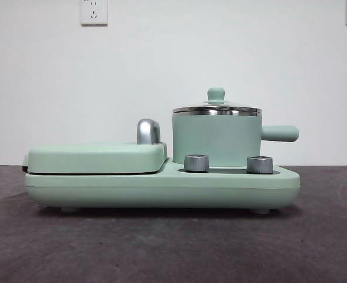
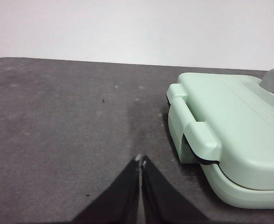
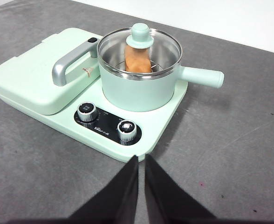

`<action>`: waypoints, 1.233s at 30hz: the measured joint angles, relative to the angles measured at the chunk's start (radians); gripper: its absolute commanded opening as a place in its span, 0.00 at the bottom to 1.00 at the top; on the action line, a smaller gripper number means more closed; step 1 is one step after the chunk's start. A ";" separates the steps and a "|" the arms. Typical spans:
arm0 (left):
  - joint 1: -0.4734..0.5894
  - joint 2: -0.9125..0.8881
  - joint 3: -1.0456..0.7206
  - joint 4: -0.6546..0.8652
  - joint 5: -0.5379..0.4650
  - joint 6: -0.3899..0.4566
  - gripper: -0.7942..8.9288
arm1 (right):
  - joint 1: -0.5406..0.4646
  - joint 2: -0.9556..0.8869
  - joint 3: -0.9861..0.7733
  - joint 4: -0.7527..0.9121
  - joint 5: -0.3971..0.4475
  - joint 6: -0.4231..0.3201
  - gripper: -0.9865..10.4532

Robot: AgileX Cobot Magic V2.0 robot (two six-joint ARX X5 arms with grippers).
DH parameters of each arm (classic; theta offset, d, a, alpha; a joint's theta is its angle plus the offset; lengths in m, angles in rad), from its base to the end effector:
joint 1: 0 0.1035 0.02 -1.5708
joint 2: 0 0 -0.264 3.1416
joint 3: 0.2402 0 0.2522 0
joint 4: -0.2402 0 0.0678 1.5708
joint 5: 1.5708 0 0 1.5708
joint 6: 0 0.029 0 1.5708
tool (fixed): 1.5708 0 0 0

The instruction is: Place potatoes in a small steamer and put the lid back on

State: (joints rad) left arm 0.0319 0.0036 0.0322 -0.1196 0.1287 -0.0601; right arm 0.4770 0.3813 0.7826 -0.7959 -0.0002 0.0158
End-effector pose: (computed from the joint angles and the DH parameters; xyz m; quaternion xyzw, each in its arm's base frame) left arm 0.0954 -0.0007 0.1627 -0.0336 0.0468 -0.0469 0.9972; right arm 0.0590 0.0305 0.3154 -0.0388 0.1923 0.2302 0.9532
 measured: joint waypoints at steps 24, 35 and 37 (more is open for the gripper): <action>0.000 0.000 0.000 -0.003 0.000 0.000 0.09 | -0.023 -0.011 -0.045 0.079 0.089 -0.018 0.10; 0.000 0.000 0.000 -0.003 0.000 0.000 0.09 | -0.297 -0.274 -0.641 0.621 0.001 -0.026 0.10; 0.000 0.000 0.000 -0.003 0.000 0.000 0.09 | -0.352 -0.320 -0.710 0.620 -0.001 -0.027 0.10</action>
State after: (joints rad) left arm 0.0319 0.0036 0.0322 -0.1230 0.1287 -0.0597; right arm 0.1249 0.0608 0.0727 -0.1757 -0.0010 -0.0113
